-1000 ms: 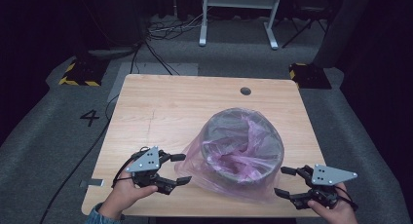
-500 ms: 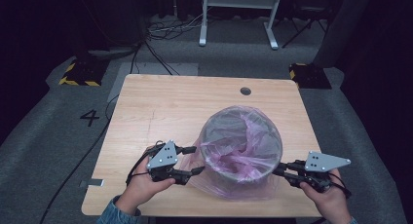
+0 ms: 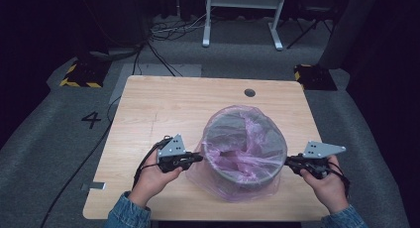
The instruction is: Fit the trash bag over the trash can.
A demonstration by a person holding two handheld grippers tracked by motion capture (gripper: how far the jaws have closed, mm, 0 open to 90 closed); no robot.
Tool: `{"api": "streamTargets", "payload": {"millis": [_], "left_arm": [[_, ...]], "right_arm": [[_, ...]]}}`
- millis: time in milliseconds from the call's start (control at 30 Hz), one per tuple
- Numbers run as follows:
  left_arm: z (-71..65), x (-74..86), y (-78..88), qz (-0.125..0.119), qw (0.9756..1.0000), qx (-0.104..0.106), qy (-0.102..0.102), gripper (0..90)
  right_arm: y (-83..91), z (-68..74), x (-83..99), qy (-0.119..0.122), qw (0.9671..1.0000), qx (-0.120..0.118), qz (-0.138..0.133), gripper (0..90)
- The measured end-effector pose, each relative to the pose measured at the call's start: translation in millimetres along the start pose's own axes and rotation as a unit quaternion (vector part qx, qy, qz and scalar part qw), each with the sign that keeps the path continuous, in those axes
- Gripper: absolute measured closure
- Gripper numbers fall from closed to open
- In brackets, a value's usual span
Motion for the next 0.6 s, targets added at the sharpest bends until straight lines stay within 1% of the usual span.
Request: {"api": "streamTargets", "payload": {"millis": [67, 100, 167, 200, 233, 300, 333, 367, 400, 433, 500, 600], "left_arm": [[1.5, 2.4, -1.3, -0.002, 1.0, -0.001, 0.004, 90.0], [1.3, 2.6, -1.2, -0.006, 1.0, 0.0, 0.008, 90.0], [-0.4, 1.6, 1.4, -0.015, 0.9998, 0.003, 0.008, 89.9], [-3.0, -0.4, 4.1, -0.024, 0.9996, 0.008, 0.01, 89.8], [-4.5, -2.0, 5.9, -0.029, 0.9995, 0.011, 0.008, 89.9], [-9.3, -6.6, 10.6, -0.041, 0.999, 0.016, 0.005, 89.9], [-12.7, -9.7, 13.0, -0.047, 0.9987, 0.018, -0.001, 89.9], [-13.9, -10.5, 13.6, -0.048, 0.9987, 0.018, -0.002, 89.9], [-16.2, -12.1, 14.5, -0.049, 0.9986, 0.02, -0.007, 89.9], [-17.5, -12.7, 14.5, -0.049, 0.9985, 0.022, -0.009, 89.9], [-19.0, -13.6, 13.6, -0.048, 0.9985, 0.021, -0.015, 89.9], [-18.3, -15.8, 10.0, -0.049, 0.9984, 0.023, -0.015, 89.9]], "right_arm": [[-6.8, -4.4, 10.3, -0.007, 0.9998, -0.001, 0.017, 90.0], [-8.5, -5.2, 13.5, -0.009, 0.9998, -0.002, 0.02, 90.0], [-8.1, -4.9, 17.2, -0.013, 0.9997, -0.01, 0.015, 88.3], [-5.5, -3.9, 16.0, -0.013, 0.9998, -0.014, 0.005, 73.9], [-1.5, -1.8, 13.5, -0.009, 0.9998, -0.018, -0.007, 61.4], [5.5, 5.0, 9.7, -0.008, 0.9992, -0.034, -0.019, 44.7], [9.3, 8.6, 7.4, -0.004, 0.999, -0.037, -0.025, 38.1], [14.0, 12.9, 3.8, 0.007, 0.9988, -0.036, -0.033, 31.7], [15.3, 14.4, 2.8, 0.009, 0.9986, -0.038, -0.035, 29.2], [18.2, 18.4, -0.4, 0.012, 0.998, -0.044, -0.044, 25.5], [21.6, 22.2, -5.9, 0.015, 0.9969, -0.05, -0.059, 22.4], [24.9, 19.2, -17.9, 0.024, 0.9949, -0.045, -0.086, 19.2]]}}
Point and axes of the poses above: each handheld gripper's, and its own axes: y roughly backward along the jaws, x roughly out of its underside, z roughly to its left, the point moved 7 cm from there along -y, roughly forward along the jaws, and after that the axes turned 10 degrees about -z, right-handed, at the moved point
